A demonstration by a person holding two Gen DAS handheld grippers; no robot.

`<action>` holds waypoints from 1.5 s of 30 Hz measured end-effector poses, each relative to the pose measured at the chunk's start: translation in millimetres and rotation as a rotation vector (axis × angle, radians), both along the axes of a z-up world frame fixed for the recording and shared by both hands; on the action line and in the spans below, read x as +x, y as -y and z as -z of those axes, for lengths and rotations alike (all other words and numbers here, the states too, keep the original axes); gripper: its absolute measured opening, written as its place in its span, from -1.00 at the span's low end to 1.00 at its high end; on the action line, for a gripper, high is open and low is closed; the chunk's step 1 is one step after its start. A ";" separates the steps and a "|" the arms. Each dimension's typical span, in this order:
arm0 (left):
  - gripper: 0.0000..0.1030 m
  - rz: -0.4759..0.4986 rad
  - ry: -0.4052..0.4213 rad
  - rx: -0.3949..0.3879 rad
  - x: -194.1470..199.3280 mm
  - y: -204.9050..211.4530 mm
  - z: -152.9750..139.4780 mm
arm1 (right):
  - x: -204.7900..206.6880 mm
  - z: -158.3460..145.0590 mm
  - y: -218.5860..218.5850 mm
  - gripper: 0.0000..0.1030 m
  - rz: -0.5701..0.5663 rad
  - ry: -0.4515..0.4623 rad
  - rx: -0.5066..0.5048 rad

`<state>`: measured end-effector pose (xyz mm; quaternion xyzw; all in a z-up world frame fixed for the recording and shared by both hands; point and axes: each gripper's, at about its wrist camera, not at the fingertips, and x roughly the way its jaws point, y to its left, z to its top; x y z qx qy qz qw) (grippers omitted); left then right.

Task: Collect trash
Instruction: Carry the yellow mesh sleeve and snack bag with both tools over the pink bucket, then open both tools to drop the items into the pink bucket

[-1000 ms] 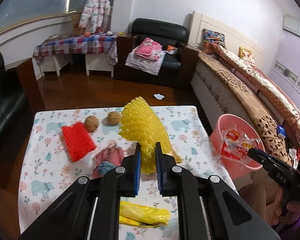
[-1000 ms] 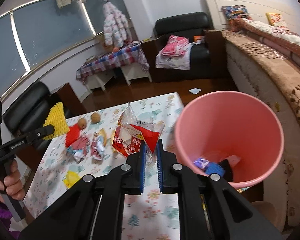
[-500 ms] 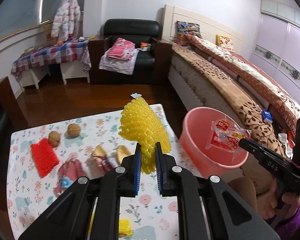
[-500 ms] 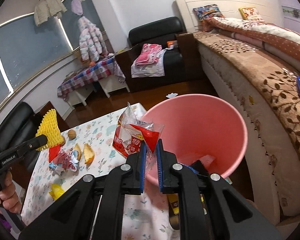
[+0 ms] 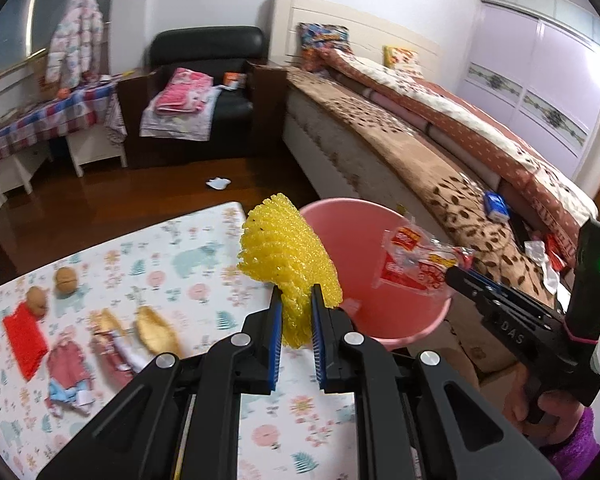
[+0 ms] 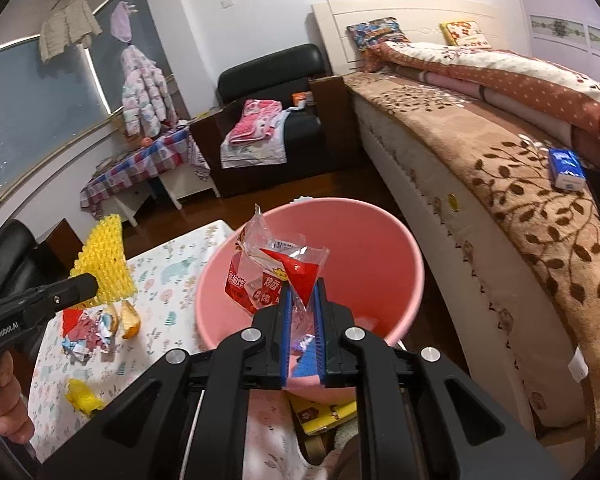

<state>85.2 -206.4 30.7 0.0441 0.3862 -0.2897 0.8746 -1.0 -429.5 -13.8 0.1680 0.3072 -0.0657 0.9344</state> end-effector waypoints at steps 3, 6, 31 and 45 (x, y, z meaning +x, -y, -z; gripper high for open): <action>-0.76 0.038 -0.013 0.008 0.1 19.1 5.3 | -1.5 3.3 5.3 -0.80 0.019 -0.012 -0.002; -0.75 0.071 -0.024 0.024 -1.0 36.2 12.7 | -2.2 6.4 10.0 -0.79 0.032 -0.025 -0.008; -0.20 0.130 -0.060 0.070 -0.5 79.1 36.6 | -0.1 21.8 28.5 -0.66 0.063 -0.050 0.043; -0.16 0.103 -0.064 0.037 3.6 65.1 32.5 | 2.4 21.7 23.9 -0.37 0.045 -0.047 0.070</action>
